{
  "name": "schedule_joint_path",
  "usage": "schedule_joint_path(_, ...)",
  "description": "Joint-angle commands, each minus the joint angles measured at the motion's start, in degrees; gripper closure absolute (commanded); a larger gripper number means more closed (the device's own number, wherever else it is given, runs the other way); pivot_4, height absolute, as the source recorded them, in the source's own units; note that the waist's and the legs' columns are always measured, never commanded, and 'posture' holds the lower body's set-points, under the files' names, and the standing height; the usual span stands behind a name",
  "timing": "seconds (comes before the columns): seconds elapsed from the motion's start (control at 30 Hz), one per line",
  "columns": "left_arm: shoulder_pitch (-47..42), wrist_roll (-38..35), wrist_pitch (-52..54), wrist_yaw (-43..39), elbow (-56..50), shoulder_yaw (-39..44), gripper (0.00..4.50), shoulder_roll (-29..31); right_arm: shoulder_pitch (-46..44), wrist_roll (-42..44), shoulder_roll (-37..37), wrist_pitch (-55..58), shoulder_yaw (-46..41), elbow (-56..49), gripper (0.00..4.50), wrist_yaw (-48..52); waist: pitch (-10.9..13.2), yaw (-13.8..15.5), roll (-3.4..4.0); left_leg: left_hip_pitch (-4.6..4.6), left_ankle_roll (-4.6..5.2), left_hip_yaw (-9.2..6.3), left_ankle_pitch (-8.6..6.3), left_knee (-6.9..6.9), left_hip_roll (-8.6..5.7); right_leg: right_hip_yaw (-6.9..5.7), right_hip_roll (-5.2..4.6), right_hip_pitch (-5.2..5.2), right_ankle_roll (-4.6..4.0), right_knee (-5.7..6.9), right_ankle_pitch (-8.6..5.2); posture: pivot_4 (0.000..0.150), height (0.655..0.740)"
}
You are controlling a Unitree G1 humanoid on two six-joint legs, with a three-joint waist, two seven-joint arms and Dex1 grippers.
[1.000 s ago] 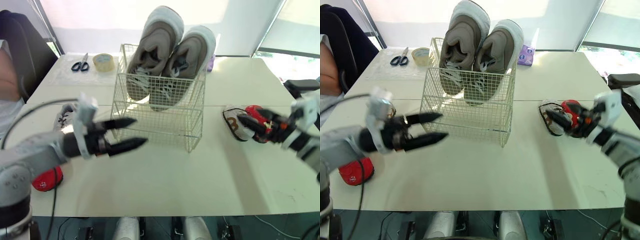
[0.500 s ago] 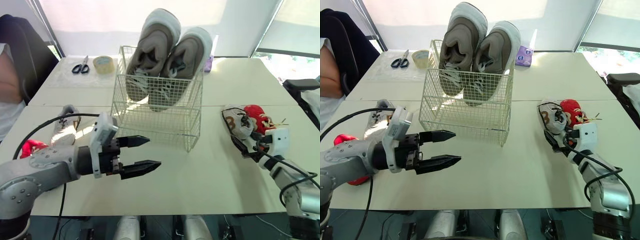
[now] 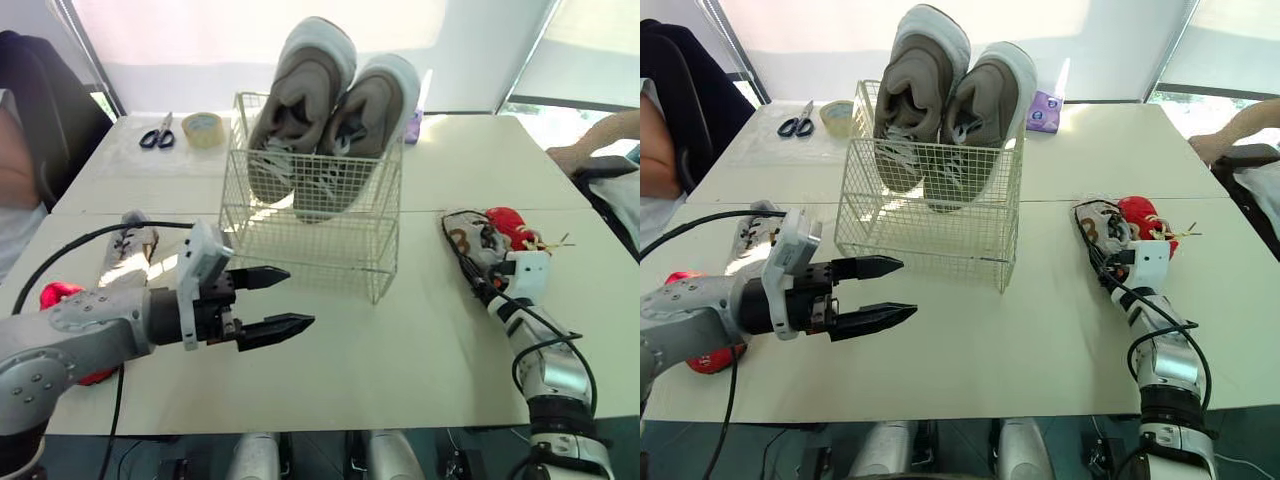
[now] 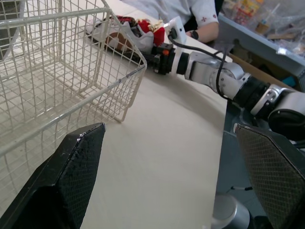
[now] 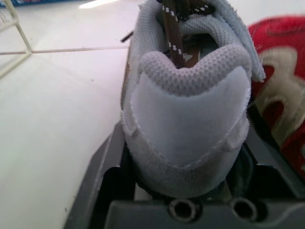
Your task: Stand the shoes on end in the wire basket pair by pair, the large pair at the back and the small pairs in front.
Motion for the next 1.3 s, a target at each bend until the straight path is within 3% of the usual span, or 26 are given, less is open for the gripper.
schedule_joint_path(0.03,-0.83,0.41,-1.54,-2.08,0.82,1.44,0.0,1.5,-0.06,1.88,0.08,1.13,-0.18,-4.04,2.73,1.13,0.0,-0.09,0.01,0.0,-0.01,-0.01,0.0,-0.01,0.02,-0.01,0.01,0.0,0.0,0.0,0.0,0.15,0.74)
schedule_joint_path(0.13,-2.64,-0.19,-1.81,-4.66,4.33,3.02,0.0,2.78,0.18,6.69,-4.22,5.41,-1.45,-13.17,2.73,6.68,0.13,-0.07,0.22,-0.03,-0.02,0.0,0.01,-0.07,0.02,0.0,0.01,-0.06,0.02,0.0,0.01,0.15,0.74)
schedule_joint_path(0.2,-5.44,-1.47,-1.51,-6.74,8.57,4.42,0.0,4.01,-1.61,10.69,-11.32,9.57,-4.15,-18.12,2.73,12.25,0.31,0.05,0.57,-0.07,-0.02,0.03,0.01,-0.07,0.0,0.0,-0.01,-0.11,0.02,0.01,0.01,0.15,0.74)
schedule_joint_path(0.37,-13.99,-5.48,2.31,-14.23,22.56,5.29,0.0,6.91,-11.87,16.91,-32.76,16.01,-9.99,-19.77,2.73,25.19,0.39,0.26,0.74,-0.12,0.04,0.08,-0.01,-0.09,-0.08,-0.01,-0.04,-0.21,-0.05,-0.01,-0.07,0.15,0.74)
schedule_joint_path(0.43,-18.45,-3.0,2.62,-17.79,28.69,3.64,0.0,7.31,-16.05,22.49,-40.49,22.41,-10.24,-21.13,2.73,31.59,0.38,0.18,0.72,-0.12,0.05,0.05,-0.02,-0.21,-0.05,-0.03,0.01,-0.25,-0.09,-0.03,-0.13,0.15,0.74)
schedule_joint_path(0.53,-25.86,-0.59,3.75,-19.96,35.94,1.24,0.0,6.09,-20.57,28.8,-48.63,29.63,-9.74,-22.41,2.73,39.0,0.36,0.17,0.59,-0.11,0.04,-0.01,-0.02,-0.35,0.03,-0.13,0.1,-0.26,-0.09,-0.05,-0.17,0.15,0.74)
schedule_joint_path(0.63,-32.49,-3.19,7.86,-20.58,40.17,-0.39,0.0,3.39,-24.19,33.87,-54.02,33.83,-7.98,-24.92,2.73,45.3,0.37,0.03,0.51,-0.12,0.04,0.03,-0.02,-0.37,0.03,-0.13,0.04,-0.26,-0.08,-0.08,-0.17,0.15,0.74)
schedule_joint_path(0.77,-37.9,-10.75,12.94,-15.96,43.99,0.63,0.0,-1.83,-30.95,38.53,-53.7,35.46,-3.96,-27.42,2.73,48.98,0.4,0.05,0.46,-0.18,0.11,0.07,-0.07,-0.26,-0.01,-0.09,-0.1,-0.25,-0.06,-0.12,-0.16,0.15,0.74)
schedule_joint_path(0.83,-39.27,-18.35,14.68,-10.87,45.65,0.66,0.0,-4.22,-34.36,40.85,-51.65,36.3,-1.28,-29.19,2.73,49.84,0.43,-0.01,0.41,-0.19,0.12,0.07,-0.07,-0.25,-0.01,-0.05,-0.2,-0.27,-0.04,-0.11,-0.16,0.15,0.74)
schedule_joint_path(1.0,-36.72,-32.25,13.84,0.3,43.32,-2.76,0.0,-8.44,-38.34,41.2,-45.69,36.55,4.08,-32.23,2.73,50.43,0.48,0.01,0.3,-0.19,0.04,0.05,-0.03,-0.23,0.0,-0.04,-0.32,-0.27,-0.02,-0.01,-0.15,0.15,0.74)
schedule_joint_path(1.3,-37.17,-35.54,12.77,4.93,39.35,-5.5,0.0,-14.98,-41.12,38.29,-37.86,34.88,9.72,-32.94,2.73,52.07,0.5,0.18,0.22,-0.22,-0.22,0.06,0.13,-0.06,-0.11,-0.1,-0.25,-0.21,0.05,0.04,-0.12,0.15,0.74)
